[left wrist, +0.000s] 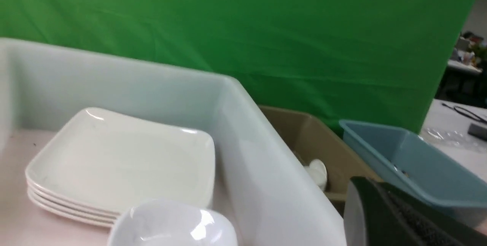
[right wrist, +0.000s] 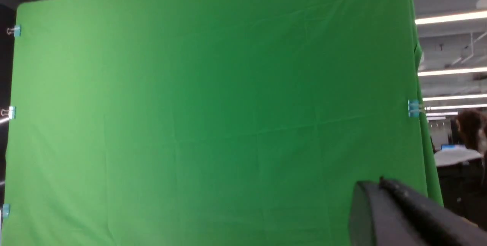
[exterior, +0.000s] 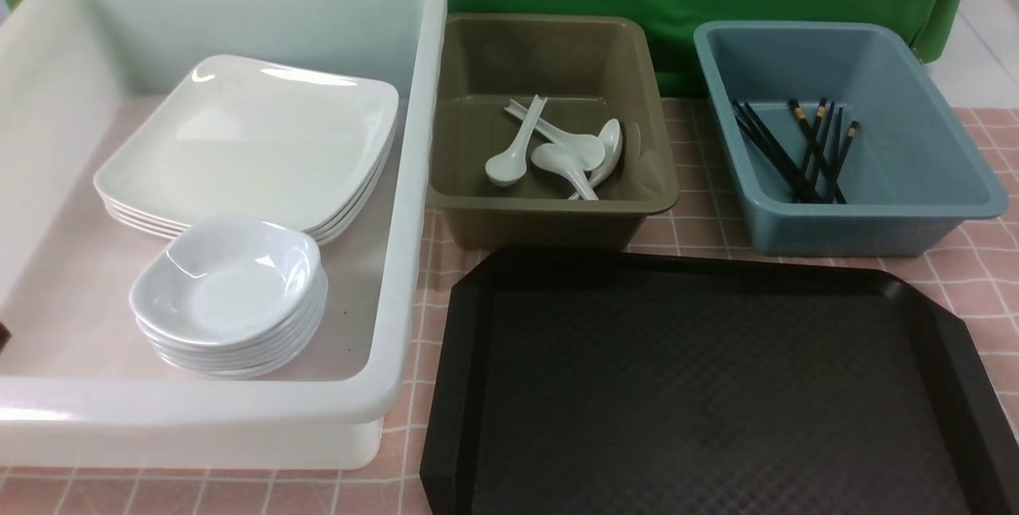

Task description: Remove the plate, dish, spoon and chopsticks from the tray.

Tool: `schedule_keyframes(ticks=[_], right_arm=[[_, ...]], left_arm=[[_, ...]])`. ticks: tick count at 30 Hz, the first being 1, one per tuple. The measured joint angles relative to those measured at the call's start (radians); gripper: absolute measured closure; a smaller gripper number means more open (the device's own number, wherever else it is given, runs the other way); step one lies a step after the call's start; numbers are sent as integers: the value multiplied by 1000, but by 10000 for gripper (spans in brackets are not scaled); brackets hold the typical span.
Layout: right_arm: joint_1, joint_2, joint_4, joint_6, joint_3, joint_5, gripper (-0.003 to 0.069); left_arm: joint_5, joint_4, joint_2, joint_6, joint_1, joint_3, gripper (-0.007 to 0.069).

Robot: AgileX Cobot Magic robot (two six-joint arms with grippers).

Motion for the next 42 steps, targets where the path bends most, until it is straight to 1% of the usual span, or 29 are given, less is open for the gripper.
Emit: schedule_keyframes(ticks=[1,3,7,11,19,21,22,23,25,27,31,32,33,36,39,42], right_arm=[[0,0,0,0,0,-8,536],[0,0,0,0,0,-7,509],[0,0,0,2,0,12,481],[0,0,0,6,0,47,469],[0,0,0,7,0,80,456],[0,0,0,7,0,88,455],[0,0,0,7,0,99,453],[0,0,0,7,0,101,453],[0,0,0,7,0,115,447],[0,0,0,7,0,121,444],[0,0,0,7,0,124,435],[0,0,0,7,0,124,435],[0,0,0,7,0,124,431],[0,0,0,7,0,125,424],[0,0,0,7,0,125,421],[0,0,0,7,0,126,421]], left_arm=[[-30,16,0,0,0,2,625],[-54,42,-1,1,0,2,624],[-67,91,-1,4,0,2,624],[-67,117,-1,4,0,2,624],[-67,125,-1,8,0,2,623],[-67,144,-1,15,0,2,622],[-68,181,-1,21,0,5,621],[-69,181,-1,21,0,6,621],[-78,256,-14,25,18,37,621],[-86,284,-28,26,50,74,621],[-107,307,-82,25,166,215,620],[-107,309,-85,25,171,222,620],[-107,310,-105,24,205,277,620],[-87,320,-117,5,226,322,620],[-13,345,-120,-16,215,327,620],[-25,351,-120,-19,205,327,620]])
